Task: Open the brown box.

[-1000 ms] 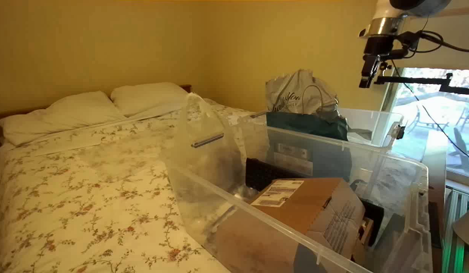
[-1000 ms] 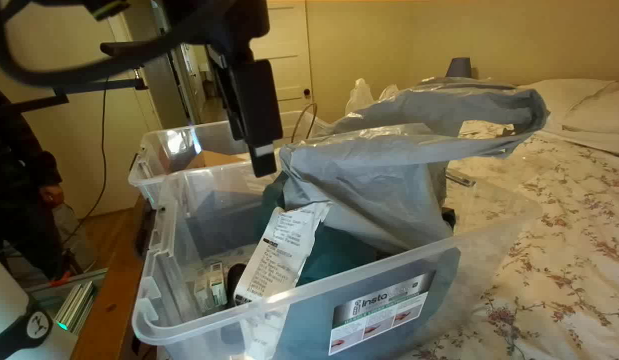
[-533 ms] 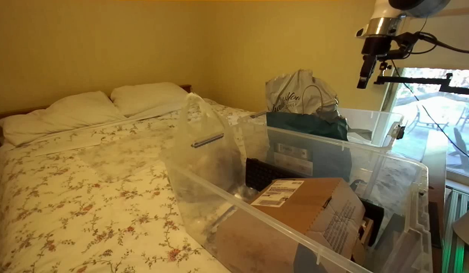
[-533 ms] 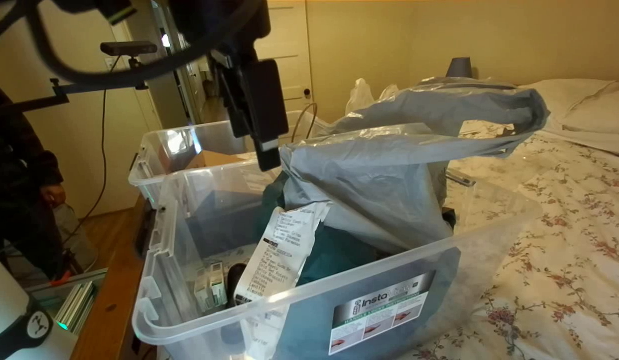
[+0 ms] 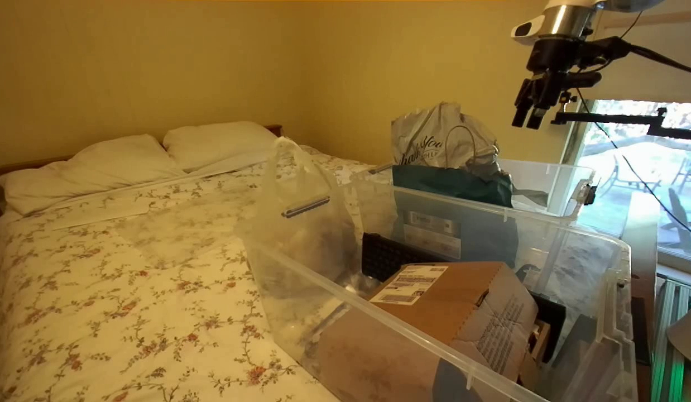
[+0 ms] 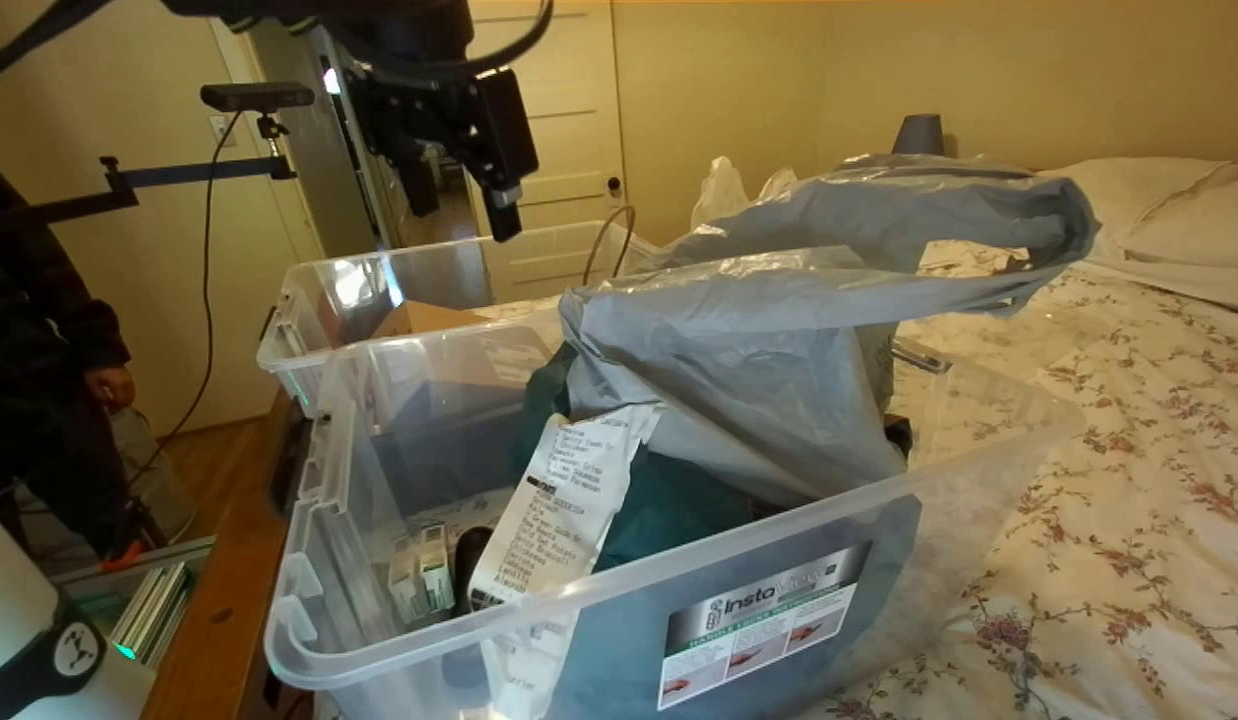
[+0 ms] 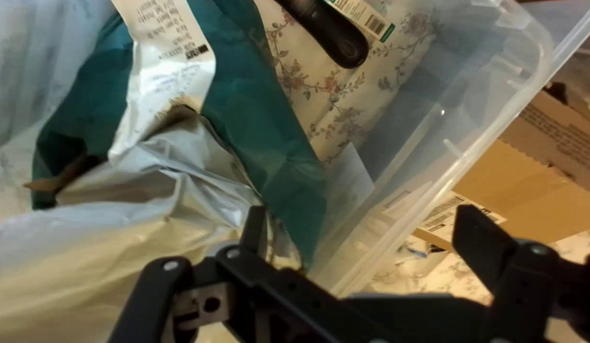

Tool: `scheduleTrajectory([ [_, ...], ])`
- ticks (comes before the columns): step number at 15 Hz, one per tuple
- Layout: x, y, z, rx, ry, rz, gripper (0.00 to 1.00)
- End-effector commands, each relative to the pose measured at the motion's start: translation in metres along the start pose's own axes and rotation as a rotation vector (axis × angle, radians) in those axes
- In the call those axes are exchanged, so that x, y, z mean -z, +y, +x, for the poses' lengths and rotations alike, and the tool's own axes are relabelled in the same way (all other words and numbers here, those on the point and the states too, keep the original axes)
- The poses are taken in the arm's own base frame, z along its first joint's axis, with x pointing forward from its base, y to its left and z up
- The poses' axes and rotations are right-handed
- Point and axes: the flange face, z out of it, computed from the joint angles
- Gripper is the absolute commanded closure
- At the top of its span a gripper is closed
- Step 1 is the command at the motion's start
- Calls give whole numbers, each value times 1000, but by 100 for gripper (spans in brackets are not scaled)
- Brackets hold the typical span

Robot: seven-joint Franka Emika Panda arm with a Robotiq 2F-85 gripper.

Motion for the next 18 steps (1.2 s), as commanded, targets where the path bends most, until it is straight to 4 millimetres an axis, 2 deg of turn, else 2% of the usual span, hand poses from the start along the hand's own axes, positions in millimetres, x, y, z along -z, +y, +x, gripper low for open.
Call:
scheduleTrajectory([
  [1,-2,-56,5,201,10,10,0],
  [3,-6,-83,11,314,0,15,0],
  [4,-7,-86,16,371,-7,10,0],
  [5,-5,-76,19,280,-15,-7,0],
  [7,-6,-86,22,337,-17,-5,0],
  [9,-6,-85,22,351,-17,-4,0],
  [11,-13,-110,26,505,42,14,0],
  [15,-29,-168,28,708,58,72,0],
  [18,-55,-212,32,873,31,116,0],
])
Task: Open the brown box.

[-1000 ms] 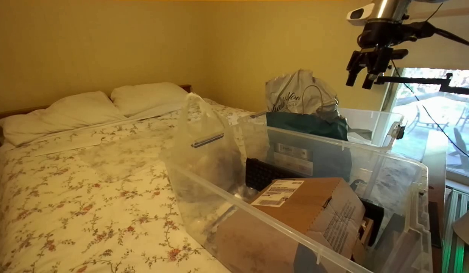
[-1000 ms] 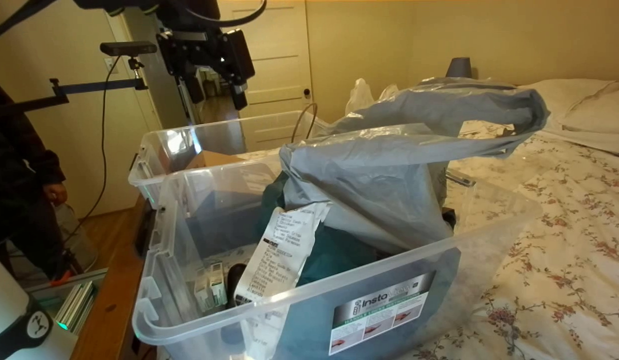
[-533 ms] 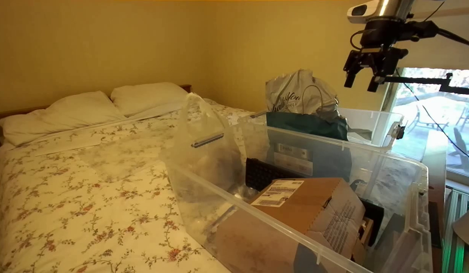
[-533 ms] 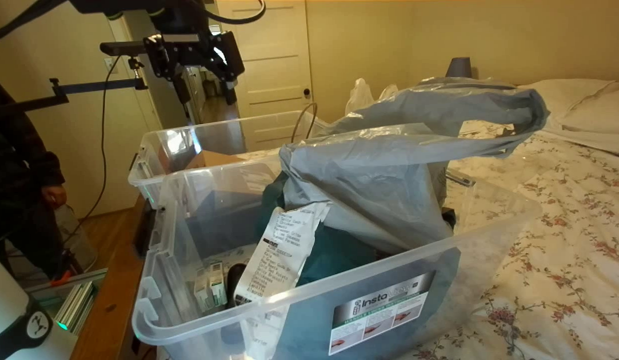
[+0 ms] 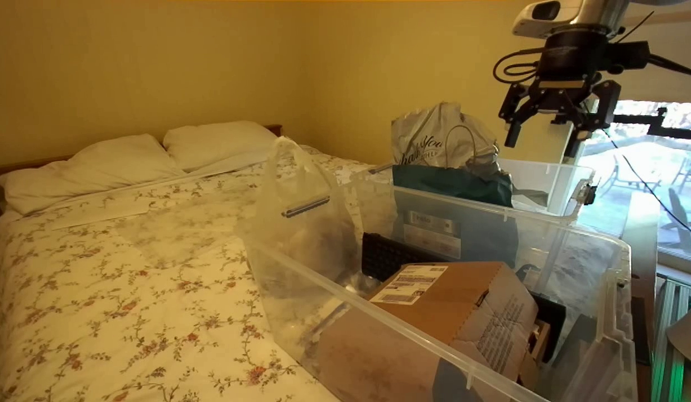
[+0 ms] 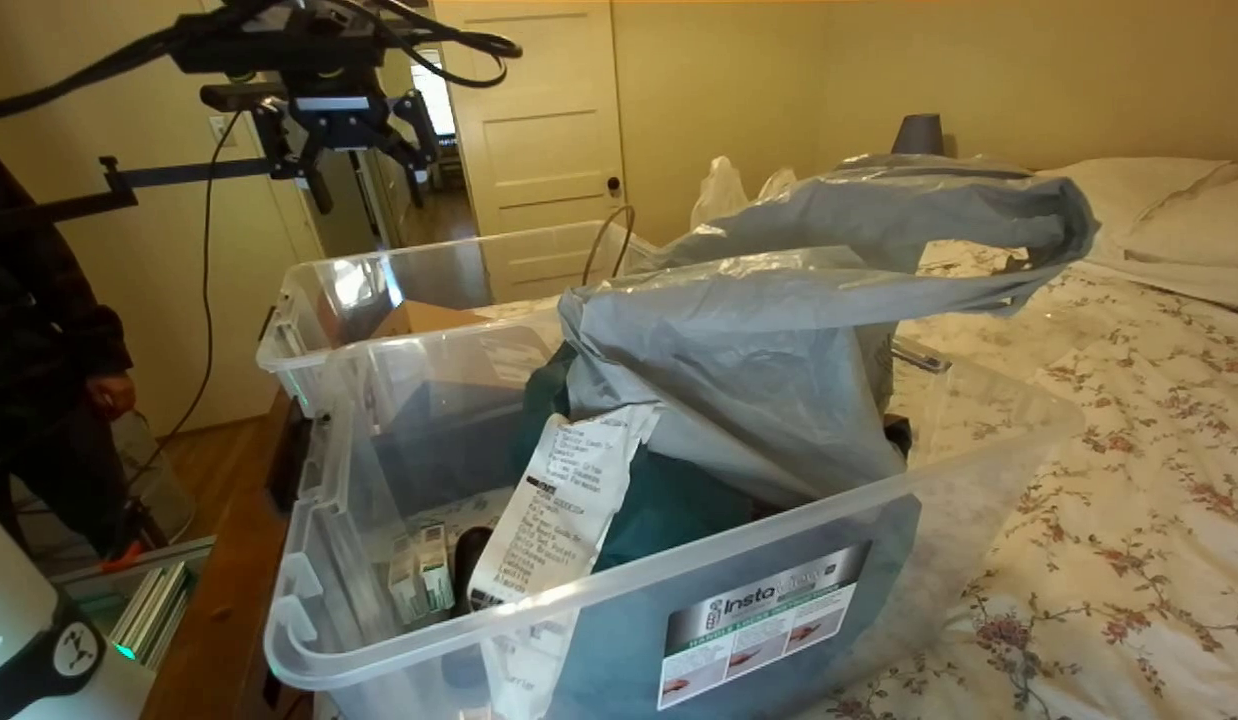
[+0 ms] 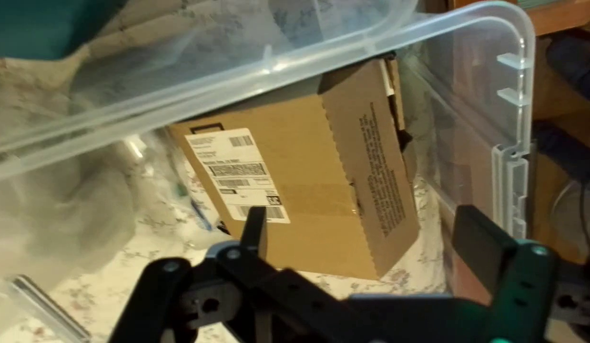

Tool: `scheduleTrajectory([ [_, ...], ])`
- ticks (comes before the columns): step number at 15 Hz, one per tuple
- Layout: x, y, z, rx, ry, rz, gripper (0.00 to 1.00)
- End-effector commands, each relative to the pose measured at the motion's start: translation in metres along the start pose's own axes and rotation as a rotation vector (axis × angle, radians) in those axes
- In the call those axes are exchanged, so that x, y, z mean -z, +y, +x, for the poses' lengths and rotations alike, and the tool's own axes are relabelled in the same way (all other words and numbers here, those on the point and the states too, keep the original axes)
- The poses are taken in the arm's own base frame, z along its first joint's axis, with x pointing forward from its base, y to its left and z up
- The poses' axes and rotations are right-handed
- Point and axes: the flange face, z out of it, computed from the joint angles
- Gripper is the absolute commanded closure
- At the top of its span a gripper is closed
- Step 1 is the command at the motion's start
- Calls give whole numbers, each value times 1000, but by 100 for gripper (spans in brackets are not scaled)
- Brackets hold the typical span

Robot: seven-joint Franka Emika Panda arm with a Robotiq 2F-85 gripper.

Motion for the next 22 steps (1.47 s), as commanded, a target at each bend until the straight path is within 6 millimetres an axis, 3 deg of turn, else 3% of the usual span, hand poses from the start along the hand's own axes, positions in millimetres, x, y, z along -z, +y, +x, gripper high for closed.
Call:
scheduleTrajectory([
  [1,-32,-32,29,199,11,31,0],
  [5,-56,-55,64,432,-38,35,0],
  [6,-47,-54,55,339,-41,28,0],
  [12,-67,-61,68,446,-8,24,0],
  [17,-115,-72,86,533,84,16,0],
  [22,-164,-77,95,549,40,-19,0],
])
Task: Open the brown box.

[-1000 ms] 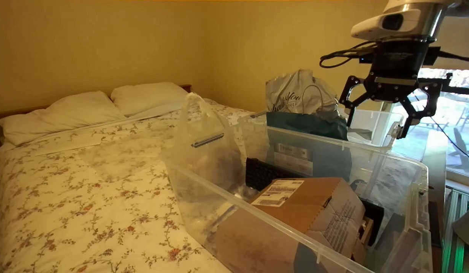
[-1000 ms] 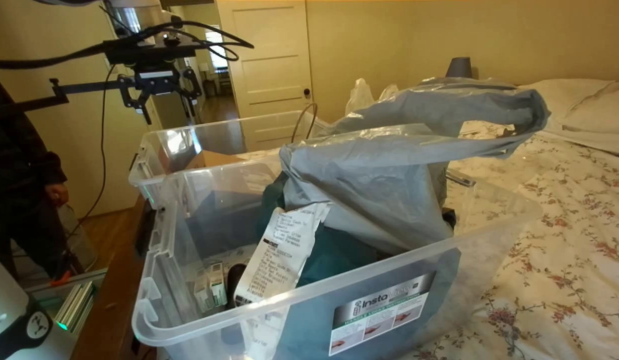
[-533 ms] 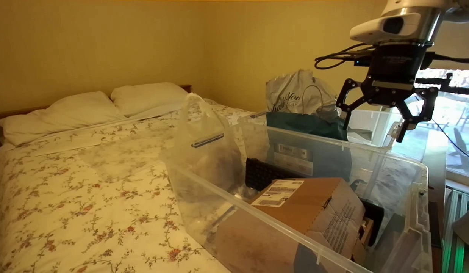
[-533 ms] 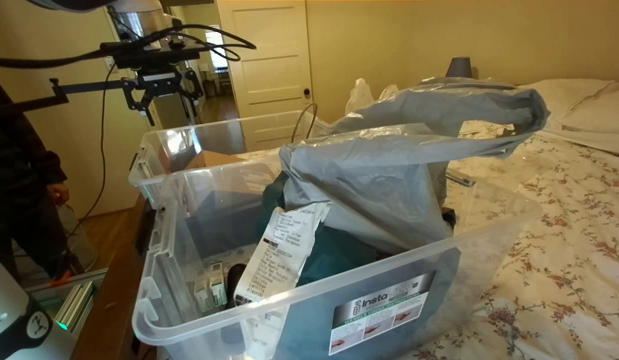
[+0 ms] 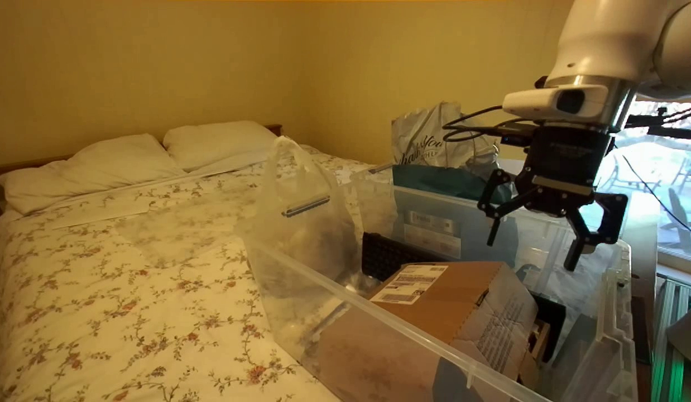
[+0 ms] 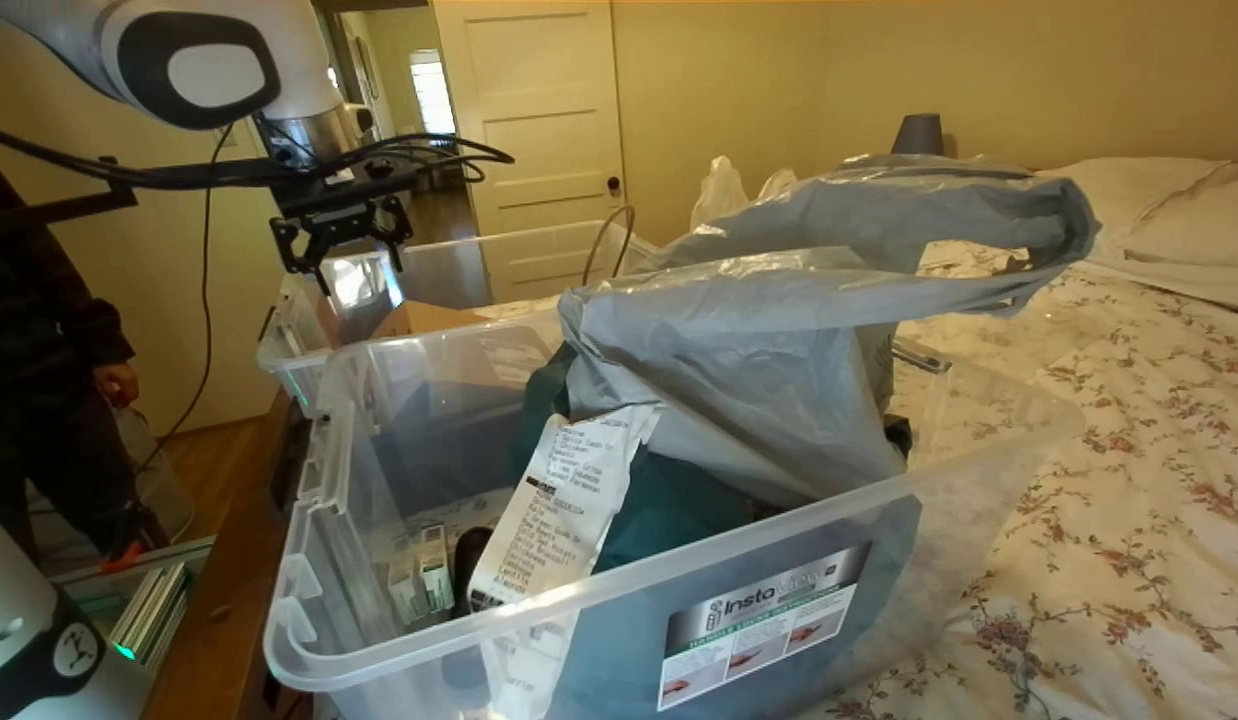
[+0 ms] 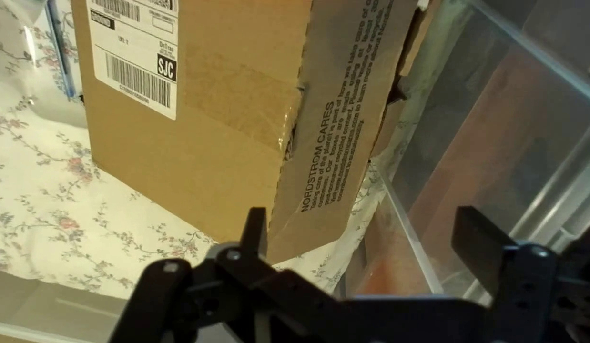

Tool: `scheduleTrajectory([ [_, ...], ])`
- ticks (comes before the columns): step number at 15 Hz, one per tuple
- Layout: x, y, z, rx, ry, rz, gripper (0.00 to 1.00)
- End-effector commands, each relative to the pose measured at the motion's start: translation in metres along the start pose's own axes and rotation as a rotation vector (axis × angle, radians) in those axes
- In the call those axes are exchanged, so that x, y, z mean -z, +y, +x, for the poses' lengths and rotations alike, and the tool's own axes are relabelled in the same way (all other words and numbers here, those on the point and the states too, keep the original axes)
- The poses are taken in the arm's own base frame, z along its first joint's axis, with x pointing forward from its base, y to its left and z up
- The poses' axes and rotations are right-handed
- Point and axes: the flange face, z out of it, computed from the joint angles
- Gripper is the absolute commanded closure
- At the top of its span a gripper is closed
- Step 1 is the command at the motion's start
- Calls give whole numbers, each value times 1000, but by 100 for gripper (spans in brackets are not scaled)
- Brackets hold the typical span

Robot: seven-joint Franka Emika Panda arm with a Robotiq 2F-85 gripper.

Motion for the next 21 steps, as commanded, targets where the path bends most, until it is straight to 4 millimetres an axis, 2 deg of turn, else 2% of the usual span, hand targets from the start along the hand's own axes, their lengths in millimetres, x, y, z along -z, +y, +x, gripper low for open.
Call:
scheduleTrajectory([
  [1,-33,4,3,13,-24,-47,0],
  [4,-52,8,5,21,-61,-44,0],
  [5,-40,6,6,18,-35,-46,0],
  [9,-56,8,4,19,-54,-45,0],
  [14,-83,20,-1,0,-24,-165,0],
  [18,-110,23,-14,4,-70,-183,0],
  [21,-107,31,-19,4,-86,-261,0],
])
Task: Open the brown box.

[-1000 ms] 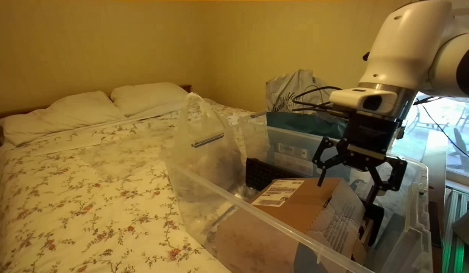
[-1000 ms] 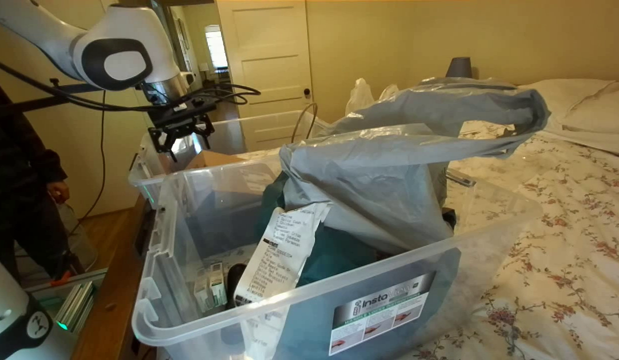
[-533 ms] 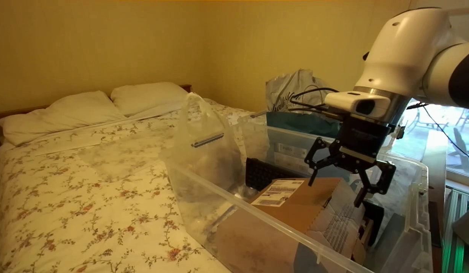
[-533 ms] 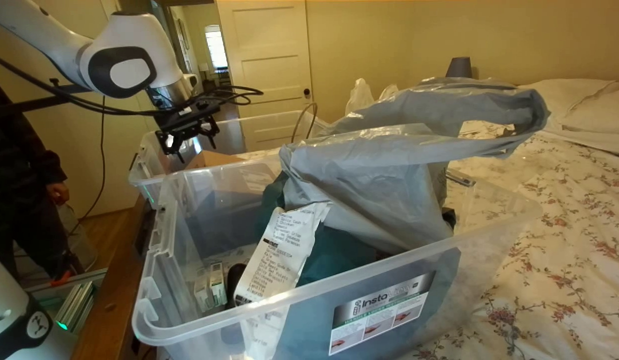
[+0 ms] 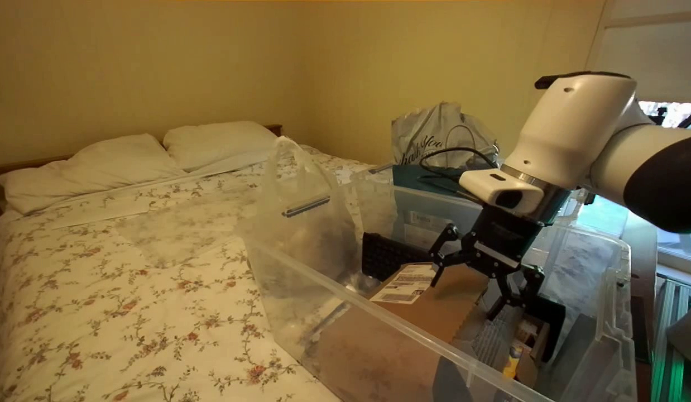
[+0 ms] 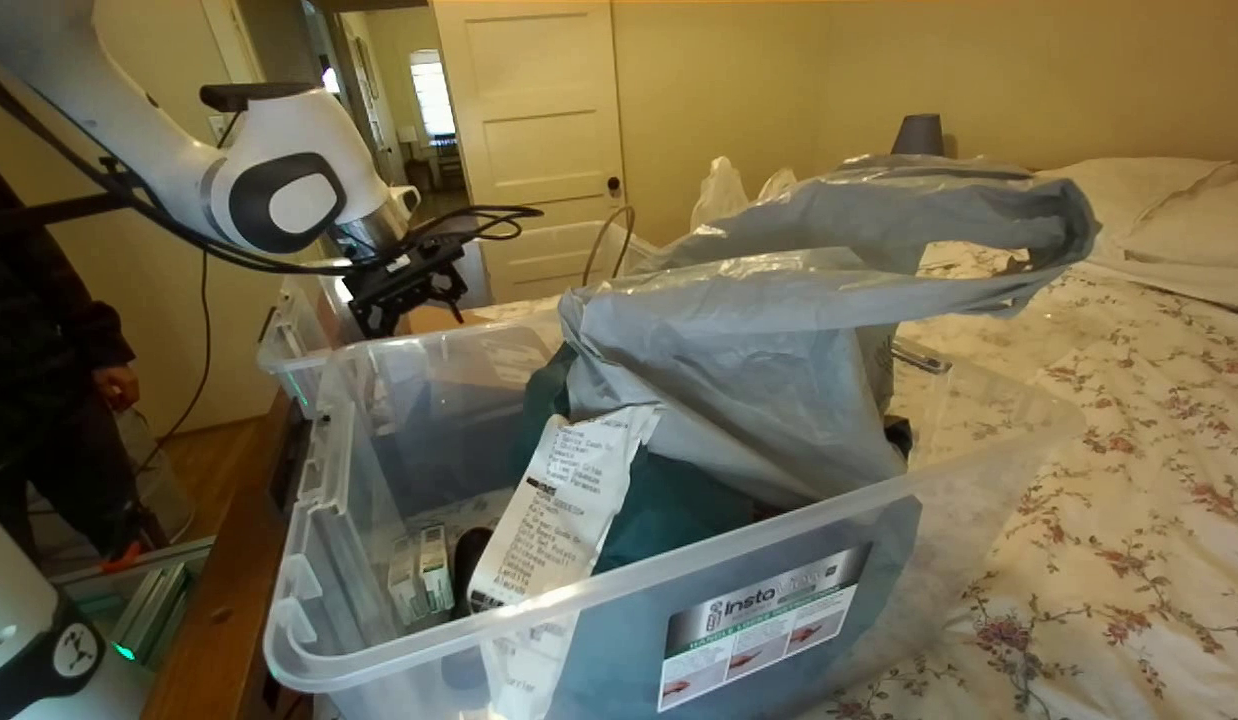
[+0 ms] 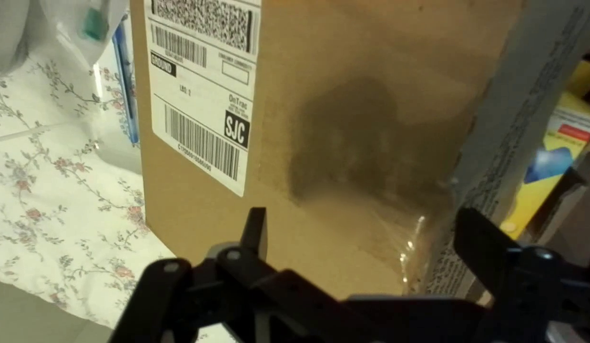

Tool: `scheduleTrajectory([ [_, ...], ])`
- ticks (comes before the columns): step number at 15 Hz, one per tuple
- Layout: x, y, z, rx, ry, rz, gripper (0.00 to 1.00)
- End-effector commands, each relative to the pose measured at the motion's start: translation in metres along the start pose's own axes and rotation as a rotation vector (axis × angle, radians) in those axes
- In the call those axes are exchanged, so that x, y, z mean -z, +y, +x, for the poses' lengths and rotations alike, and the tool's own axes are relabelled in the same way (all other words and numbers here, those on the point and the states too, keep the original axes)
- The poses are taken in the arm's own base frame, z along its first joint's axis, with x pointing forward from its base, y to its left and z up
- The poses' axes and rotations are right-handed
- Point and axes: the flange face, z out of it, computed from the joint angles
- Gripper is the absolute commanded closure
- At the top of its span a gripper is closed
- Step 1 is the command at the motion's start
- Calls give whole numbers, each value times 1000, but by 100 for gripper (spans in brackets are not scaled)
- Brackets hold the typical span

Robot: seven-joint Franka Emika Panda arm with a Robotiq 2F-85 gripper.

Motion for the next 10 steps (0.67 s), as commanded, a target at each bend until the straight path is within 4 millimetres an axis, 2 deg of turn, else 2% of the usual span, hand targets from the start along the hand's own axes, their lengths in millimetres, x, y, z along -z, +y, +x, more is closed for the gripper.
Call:
scheduleTrajectory([
  [1,11,10,-6,-2,-16,-114,0],
  [6,59,44,16,53,-59,-286,0],
  [8,67,54,27,75,-65,-335,0],
  [10,61,63,39,84,-72,-351,0],
])
